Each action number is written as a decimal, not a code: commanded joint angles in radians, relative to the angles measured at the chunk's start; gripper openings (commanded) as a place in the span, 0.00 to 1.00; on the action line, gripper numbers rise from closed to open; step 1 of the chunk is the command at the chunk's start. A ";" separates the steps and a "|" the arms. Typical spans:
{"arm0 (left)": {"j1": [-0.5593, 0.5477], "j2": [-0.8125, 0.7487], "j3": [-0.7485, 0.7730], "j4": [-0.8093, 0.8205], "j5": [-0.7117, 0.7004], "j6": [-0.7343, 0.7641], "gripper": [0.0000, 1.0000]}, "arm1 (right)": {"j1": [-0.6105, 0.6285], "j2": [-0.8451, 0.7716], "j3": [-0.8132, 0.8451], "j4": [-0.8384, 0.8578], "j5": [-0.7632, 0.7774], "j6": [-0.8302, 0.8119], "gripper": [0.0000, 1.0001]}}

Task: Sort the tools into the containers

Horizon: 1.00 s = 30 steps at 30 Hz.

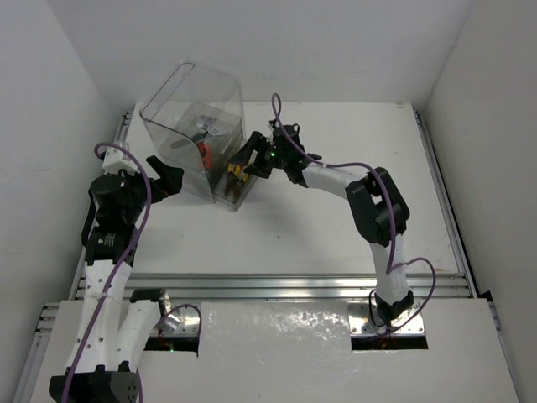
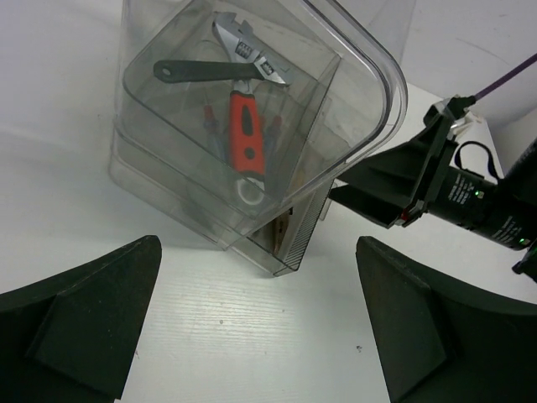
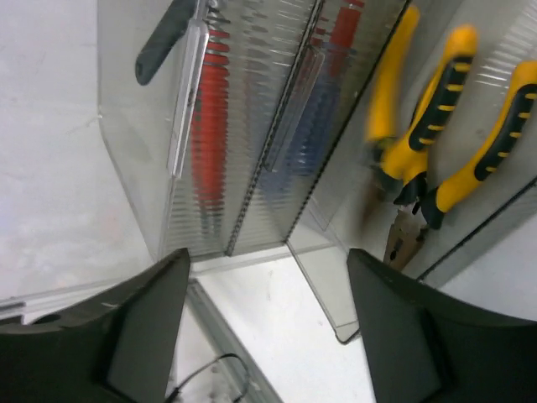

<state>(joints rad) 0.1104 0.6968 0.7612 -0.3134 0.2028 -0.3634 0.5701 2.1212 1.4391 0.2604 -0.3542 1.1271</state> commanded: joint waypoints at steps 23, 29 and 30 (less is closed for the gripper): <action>0.002 -0.019 0.036 0.031 -0.003 0.014 1.00 | -0.072 0.166 0.021 0.112 -0.011 0.020 0.00; 0.003 -0.013 0.036 0.036 0.017 0.012 1.00 | -0.070 0.285 0.128 0.283 -0.083 0.106 0.00; 0.005 -0.016 0.036 0.036 0.015 0.012 1.00 | -0.069 0.321 0.162 0.310 -0.091 0.128 0.00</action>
<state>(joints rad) 0.1104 0.6926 0.7612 -0.3141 0.2062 -0.3637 0.4908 2.4050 1.5032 0.3759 -0.3706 1.1835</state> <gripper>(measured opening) 0.996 0.002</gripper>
